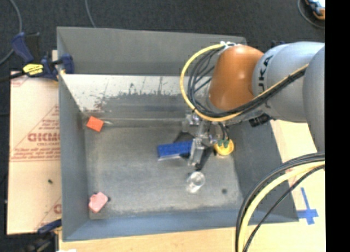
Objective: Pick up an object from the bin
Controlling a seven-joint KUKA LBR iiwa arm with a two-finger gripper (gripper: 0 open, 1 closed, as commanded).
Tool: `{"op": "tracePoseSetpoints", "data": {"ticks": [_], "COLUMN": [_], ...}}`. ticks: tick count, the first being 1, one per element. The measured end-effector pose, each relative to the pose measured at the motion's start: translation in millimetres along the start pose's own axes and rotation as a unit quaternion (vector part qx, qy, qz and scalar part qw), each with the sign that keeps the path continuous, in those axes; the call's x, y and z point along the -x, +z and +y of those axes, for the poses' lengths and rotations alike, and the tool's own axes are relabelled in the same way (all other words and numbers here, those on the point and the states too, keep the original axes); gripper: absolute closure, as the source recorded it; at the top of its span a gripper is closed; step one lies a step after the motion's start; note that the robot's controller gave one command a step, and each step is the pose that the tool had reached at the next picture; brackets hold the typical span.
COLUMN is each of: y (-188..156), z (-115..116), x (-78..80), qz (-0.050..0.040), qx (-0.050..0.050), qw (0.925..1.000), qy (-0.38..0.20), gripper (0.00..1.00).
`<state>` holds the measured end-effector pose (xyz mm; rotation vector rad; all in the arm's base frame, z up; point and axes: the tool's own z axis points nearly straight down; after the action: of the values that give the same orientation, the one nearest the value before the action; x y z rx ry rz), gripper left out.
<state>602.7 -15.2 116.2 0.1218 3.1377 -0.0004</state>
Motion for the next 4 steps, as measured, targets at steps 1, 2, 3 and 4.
{"op": "tracePoseSetpoints", "data": {"ticks": [1, 2, 3, 4], "y": [45.4, 45.0, 45.0, 40.3], "z": [5.0, 5.6, 5.6, 5.4], "x": [-1.5, 1.5, 1.5, -0.1], "qz": [-0.0027, -0.0032, -0.0032, -0.0009], "qx": [0.001, 0.0, 0.0, 0.0], "qw": [0.9996, 0.9961, 0.9961, 0.9961], "qy": [-0.029, 0.088, 0.088, 0.088], "gripper": [0.0, 1.0, 1.0, 1.0]}}
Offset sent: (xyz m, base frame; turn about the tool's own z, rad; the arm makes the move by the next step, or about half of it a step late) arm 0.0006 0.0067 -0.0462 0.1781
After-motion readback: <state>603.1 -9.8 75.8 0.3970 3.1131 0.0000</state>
